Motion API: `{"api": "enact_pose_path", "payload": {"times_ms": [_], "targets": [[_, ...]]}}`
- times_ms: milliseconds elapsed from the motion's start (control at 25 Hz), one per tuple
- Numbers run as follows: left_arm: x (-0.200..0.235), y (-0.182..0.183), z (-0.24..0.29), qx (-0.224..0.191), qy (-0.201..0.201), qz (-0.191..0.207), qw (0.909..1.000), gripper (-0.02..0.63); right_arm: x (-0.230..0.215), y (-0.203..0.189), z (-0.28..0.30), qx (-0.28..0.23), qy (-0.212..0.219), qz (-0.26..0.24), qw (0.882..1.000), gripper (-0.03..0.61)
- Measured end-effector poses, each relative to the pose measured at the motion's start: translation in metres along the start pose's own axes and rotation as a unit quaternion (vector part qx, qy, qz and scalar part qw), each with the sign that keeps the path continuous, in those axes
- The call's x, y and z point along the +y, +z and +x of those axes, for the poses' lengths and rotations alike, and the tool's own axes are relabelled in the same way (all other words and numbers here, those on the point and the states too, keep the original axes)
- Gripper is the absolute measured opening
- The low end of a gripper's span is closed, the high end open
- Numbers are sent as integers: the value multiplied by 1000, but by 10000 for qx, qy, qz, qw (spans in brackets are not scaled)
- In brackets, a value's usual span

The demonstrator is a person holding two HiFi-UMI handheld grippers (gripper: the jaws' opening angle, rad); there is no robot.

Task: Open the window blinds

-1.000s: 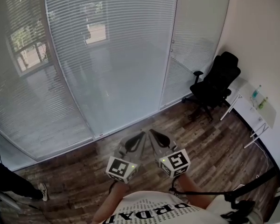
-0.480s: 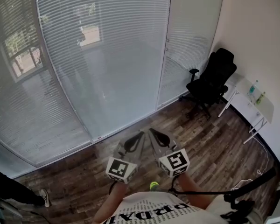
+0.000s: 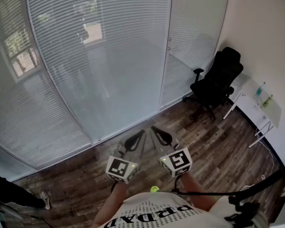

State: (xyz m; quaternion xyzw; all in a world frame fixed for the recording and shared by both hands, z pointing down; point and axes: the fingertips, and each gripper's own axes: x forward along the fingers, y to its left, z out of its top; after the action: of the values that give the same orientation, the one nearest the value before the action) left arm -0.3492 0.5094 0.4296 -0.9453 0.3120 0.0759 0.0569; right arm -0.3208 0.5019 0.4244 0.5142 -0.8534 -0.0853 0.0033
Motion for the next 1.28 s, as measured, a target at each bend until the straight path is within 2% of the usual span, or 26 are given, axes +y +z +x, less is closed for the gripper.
{"api": "enact_pose_path", "payload": {"times_ms": [680,880,1080,1280], "targets": [[-7,-12,116,119,314,-79,9994,-5,-110,-17,11,138,371,120,9991,26],[-4,-27,130,274,386,-27,9989,-5,-127,-32,19,130,360,257,9989,26],[2,-26,150,337,341,36,9988,-5,-143,-33,28,151,353,377,9986,26],[21,-35,171,342,243,-78,9991,-5,-159,-48,57,244,259,453,9983,26]]}}
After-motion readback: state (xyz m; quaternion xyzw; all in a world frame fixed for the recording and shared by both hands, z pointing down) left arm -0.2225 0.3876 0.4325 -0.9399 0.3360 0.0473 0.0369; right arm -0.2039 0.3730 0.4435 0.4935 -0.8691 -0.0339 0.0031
